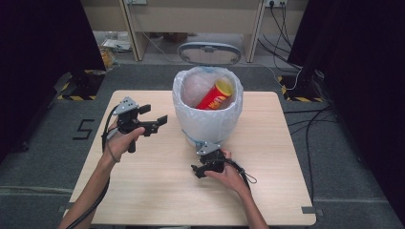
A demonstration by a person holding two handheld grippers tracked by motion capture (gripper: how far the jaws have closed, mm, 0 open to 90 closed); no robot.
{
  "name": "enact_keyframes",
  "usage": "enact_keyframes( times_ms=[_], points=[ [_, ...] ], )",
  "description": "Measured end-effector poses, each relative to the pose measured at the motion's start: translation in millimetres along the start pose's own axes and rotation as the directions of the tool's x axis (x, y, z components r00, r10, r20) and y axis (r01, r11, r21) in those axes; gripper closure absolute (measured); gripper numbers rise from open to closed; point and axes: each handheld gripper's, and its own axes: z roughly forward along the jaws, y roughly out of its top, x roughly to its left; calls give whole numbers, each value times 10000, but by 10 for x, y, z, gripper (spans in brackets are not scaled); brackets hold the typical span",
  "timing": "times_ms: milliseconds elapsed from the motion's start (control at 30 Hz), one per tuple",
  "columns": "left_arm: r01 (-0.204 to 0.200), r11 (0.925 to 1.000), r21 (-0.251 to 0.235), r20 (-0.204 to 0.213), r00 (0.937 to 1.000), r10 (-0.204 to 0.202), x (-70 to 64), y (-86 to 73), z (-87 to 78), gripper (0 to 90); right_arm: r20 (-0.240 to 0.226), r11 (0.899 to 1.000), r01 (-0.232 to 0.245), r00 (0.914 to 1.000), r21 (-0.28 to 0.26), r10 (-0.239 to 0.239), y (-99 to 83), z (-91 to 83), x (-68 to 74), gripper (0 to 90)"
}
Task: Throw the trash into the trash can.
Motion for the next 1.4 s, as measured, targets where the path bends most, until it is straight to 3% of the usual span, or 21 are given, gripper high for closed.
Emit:
enact_keyframes(
  times_ms=[300, 567, 800, 833, 867, 967, 1067, 1100, 1400],
  points=[
    [94, 9994, 342, -194, 9998, -87, 66, -303, -5, 151, 55, 10000, 37, 10000, -31, -37, 2, 6, 7, 145],
    [569, 9936, 979, -739, 9960, -497, 202, -739, 39, 151, -33, 10000, -43, 10000, -60, 43, -3, -1, -3, 145],
    [421, 9865, 1582, -889, 9956, -282, 224, -962, 68, 152, -73, 9999, -63, 10000, -99, 62, -4, 0, -9, 145],
    [65, 9831, 1830, -983, 9951, 117, 219, -1032, 74, 153, -40, 10000, -35, 10000, -59, 35, -3, -1, -3, 145],
    [65, 9831, 1830, -983, 9951, 117, 219, -1032, 74, 153, -40, 10000, -35, 10000, -59, 35, -3, -1, -3, 145],
    [80, 9730, 2306, -1000, 9949, 156, 218, -1161, 88, 153, -40, 10000, -36, 10000, -65, 36, -3, 0, -3, 145],
    [124, 9703, 2417, -1006, 9948, 123, 224, -1204, 85, 153, -28, 10000, -22, 10000, -62, 22, -4, 0, -2, 145],
    [188, 9629, 2692, -1109, 9938, 116, 232, -1249, 84, 153, -47, 10000, -36, 10000, -71, 36, -4, -1, -5, 145],
    [-11, 9427, 3337, -1123, 9928, 409, 227, -1411, 62, 153, -2, 10000, 12, 10000, -57, -12, -3, 1, 1, 145]
  ],
)
